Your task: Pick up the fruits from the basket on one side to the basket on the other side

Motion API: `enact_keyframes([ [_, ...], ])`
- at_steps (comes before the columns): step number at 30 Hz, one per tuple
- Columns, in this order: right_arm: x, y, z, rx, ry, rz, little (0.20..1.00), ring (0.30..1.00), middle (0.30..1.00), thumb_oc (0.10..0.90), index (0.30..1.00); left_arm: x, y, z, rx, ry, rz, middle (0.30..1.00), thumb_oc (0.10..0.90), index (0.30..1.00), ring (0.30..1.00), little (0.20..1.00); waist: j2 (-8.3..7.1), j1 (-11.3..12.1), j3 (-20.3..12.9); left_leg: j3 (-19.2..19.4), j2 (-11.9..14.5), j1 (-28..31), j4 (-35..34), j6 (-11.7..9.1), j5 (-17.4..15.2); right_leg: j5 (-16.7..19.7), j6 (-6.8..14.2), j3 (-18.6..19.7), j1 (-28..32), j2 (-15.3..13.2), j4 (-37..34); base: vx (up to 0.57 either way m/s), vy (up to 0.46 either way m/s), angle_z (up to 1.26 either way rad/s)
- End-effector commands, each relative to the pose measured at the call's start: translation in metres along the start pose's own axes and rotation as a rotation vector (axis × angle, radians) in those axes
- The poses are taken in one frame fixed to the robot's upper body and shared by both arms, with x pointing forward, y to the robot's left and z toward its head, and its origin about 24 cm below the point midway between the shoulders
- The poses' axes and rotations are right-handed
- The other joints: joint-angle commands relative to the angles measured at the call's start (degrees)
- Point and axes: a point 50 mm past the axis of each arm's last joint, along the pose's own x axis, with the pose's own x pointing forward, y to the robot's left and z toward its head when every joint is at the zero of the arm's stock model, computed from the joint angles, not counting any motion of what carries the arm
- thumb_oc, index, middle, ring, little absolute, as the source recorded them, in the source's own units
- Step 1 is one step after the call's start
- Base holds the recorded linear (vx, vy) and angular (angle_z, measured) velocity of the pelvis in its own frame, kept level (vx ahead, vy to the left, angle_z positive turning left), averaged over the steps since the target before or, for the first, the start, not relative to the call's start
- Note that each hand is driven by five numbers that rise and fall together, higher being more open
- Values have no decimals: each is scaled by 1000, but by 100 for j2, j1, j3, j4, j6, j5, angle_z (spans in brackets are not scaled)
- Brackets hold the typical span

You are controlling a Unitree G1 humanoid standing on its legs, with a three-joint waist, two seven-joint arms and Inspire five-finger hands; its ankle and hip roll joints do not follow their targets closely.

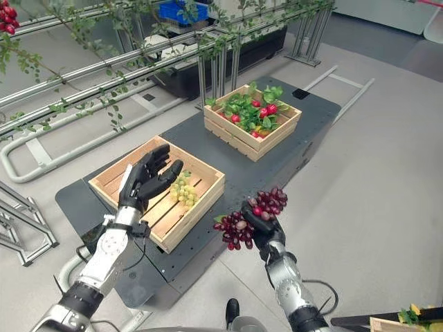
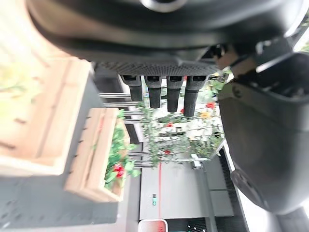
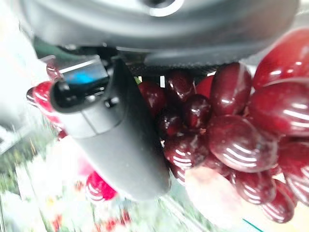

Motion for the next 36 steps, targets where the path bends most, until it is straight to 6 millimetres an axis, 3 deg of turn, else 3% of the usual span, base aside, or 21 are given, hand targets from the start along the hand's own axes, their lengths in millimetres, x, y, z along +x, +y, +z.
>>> enact_keyframes([
  [1,9,22,37,85,-249,145,300,300,300,400,300,16,2,19,-49,-147,53,900,800,900,900,900,-13,-96,-465,-2,27,-367,12,48,-220,-765,219,155,468,-269,14,-45,-64,-17],
  [17,-2,-8,19,149,-216,39,300,300,300,400,300,-10,-3,-20,-43,0,67,900,800,900,900,900,-16,-321,-214,313,101,-359,12,5,-191,-640,213,473,265,-142,14,-34,-38,-10],
  [20,-4,-13,15,130,-193,23,300,300,300,400,300,-14,-3,-24,-68,17,76,900,800,900,900,900,-11,-339,-190,305,17,-262,12,33,-192,-622,198,704,230,-76,14,-35,42,-20],
  [21,-3,-13,14,111,-181,23,300,300,300,400,300,-16,-3,-25,-79,19,87,900,800,900,900,900,-37,-325,-171,185,-39,-328,266,38,-298,-594,191,823,217,-77,14,-72,119,-36],
  [22,-1,-10,14,78,-145,48,300,300,300,400,300,-23,-1,-26,-92,8,127,900,800,900,900,900,-80,-196,-65,-686,-355,-580,674,133,-484,-466,197,1165,214,-47,14,-126,183,-51],
  [23,2,-6,14,65,-126,76,300,300,300,400,300,-26,2,-25,-94,-4,159,900,800,900,900,900,-62,-83,2,-1264,-583,-647,549,221,-424,-377,217,1370,171,21,14,-181,225,-67],
  [24,7,-1,16,49,-120,104,300,300,300,400,300,-25,6,-23,-104,-11,186,900,800,900,900,900,-47,6,45,-1525,-708,-685,426,293,-344,-306,242,1510,83,64,14,-197,225,-120],
  [26,14,4,23,76,-153,103,300,300,300,400,300,-18,6,-24,-100,-4,160,900,800,900,900,900,-55,-4,77,-1112,-666,-648,348,363,-369,-194,348,1440,-93,-17,14,-202,242,-176],
  [28,16,14,19,95,-150,141,300,300,300,400,300,-15,6,-22,-80,-16,165,900,800,900,900,900,-74,-4,150,-1297,-780,-656,288,419,-346,-2,459,1433,-312,-79,14,-209,173,-124],
  [32,16,20,9,111,-124,150,300,300,300,400,300,-13,11,-24,-64,-15,199,900,800,900,900,900,-90,-50,287,-1213,-870,-686,223,500,-331,315,622,1331,-706,-204,14,-216,177,-66],
  [34,14,16,6,124,-119,138,300,300,300,400,300,-16,14,-26,-58,-10,214,900,800,900,900,900,-81,-66,369,-1143,-896,-674,223,529,-333,403,670,1183,-773,-262,14,-159,146,-55],
  [36,11,11,1,144,-104,124,300,300,300,400,300,-21,20,-29,-42,12,236,900,800,900,900,900,-79,-36,452,-911,-910,-578,131,528,-311,416,748,686,-806,-372,14,-171,149,-54],
])
